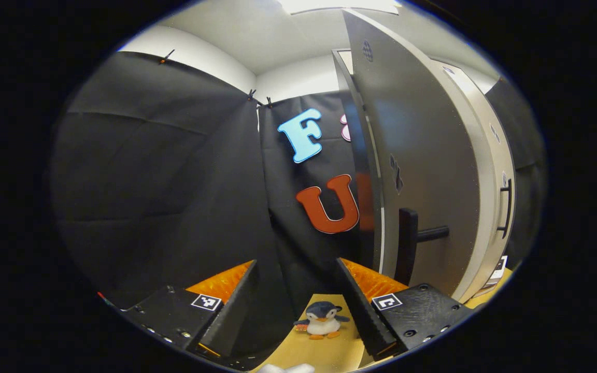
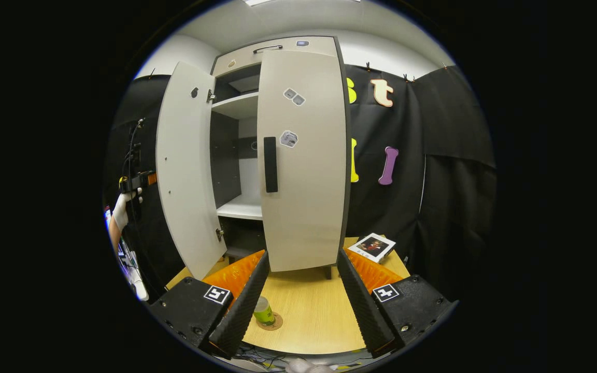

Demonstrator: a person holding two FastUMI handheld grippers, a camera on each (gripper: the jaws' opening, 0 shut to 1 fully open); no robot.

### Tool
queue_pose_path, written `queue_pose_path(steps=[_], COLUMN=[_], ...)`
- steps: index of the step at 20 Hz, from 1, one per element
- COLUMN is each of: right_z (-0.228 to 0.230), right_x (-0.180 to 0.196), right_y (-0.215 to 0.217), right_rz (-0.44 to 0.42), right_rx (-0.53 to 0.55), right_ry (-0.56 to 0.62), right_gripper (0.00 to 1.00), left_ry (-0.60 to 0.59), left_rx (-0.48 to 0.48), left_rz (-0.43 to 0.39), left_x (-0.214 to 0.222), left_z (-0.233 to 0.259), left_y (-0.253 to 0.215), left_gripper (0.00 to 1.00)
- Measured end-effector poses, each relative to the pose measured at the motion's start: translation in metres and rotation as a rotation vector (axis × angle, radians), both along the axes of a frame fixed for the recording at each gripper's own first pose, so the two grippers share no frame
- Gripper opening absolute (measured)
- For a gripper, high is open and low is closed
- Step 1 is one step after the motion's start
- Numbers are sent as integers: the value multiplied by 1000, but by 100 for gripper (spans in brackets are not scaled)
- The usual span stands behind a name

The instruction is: Grasp the bottle in the cabinet with the left hand and place it on the coaster, then close the right door with the right hand and the left door with the left hand.

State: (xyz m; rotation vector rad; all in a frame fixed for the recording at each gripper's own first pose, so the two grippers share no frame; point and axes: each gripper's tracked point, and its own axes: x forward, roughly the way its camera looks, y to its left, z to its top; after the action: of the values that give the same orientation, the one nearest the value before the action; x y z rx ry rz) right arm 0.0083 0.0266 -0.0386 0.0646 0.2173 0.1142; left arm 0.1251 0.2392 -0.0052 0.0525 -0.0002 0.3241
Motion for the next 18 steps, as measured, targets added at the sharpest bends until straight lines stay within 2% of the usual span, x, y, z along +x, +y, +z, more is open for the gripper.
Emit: queue_pose_path(steps=[7,9,10,18], right_z=[0,-2,-2,0], right_x=[3,3,4,1], right_y=[2,3,3,0], right_rz=[10,14,15,8], right_rx=[2,2,1,-1], right_ry=[1,4,5,5], right_gripper=[82,82,82,82], left_ry=[10,5,6,9], left_rx=[-9,8,15,15], left_rz=[-22,-11,-11,-114], left_x=[3,1,0,9], left_z=[-2,0,1,3], left_y=[-11,-14,-16,-70], left_gripper=[89,78,81,81])
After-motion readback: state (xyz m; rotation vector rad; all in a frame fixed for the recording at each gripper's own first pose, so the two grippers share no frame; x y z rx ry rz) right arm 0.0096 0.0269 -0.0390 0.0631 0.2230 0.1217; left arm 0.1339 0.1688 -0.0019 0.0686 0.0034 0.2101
